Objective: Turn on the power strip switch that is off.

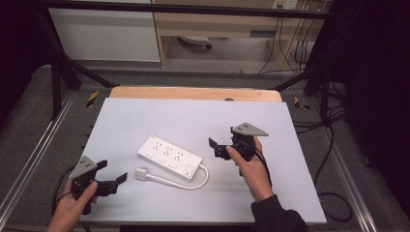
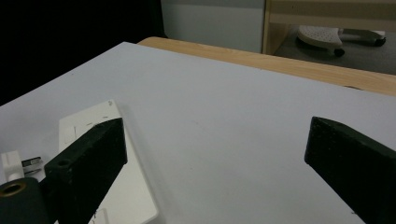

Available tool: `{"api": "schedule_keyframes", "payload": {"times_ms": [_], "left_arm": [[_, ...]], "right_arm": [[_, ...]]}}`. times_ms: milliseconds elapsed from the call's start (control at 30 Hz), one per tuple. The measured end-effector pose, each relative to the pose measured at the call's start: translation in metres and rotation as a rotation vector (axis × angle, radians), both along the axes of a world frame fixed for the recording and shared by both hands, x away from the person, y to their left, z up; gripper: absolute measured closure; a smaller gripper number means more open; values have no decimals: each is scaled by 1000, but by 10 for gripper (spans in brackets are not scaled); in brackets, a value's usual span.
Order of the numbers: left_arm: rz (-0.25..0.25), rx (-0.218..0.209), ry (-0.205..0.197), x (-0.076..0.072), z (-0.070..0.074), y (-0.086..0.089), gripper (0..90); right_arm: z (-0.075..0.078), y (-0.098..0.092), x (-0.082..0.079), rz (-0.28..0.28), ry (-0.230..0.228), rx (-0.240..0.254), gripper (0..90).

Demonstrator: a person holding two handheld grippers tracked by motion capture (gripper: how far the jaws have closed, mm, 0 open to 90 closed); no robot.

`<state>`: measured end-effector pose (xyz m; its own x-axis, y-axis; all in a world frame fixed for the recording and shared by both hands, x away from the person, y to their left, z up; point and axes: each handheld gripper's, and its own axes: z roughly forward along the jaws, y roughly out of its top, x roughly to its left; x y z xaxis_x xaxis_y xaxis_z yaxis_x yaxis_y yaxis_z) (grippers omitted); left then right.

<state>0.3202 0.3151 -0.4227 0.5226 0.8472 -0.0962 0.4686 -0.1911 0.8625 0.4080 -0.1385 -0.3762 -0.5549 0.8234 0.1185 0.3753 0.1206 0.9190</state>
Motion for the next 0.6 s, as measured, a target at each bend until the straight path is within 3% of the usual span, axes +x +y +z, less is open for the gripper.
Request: {"api": "schedule_keyframes", "payload": {"times_ms": [600], "left_arm": [[2, -4, -5, 0, 1, 0, 61]], "right_arm": [[5, -55, -14, -82, -16, 15, 70]]}}
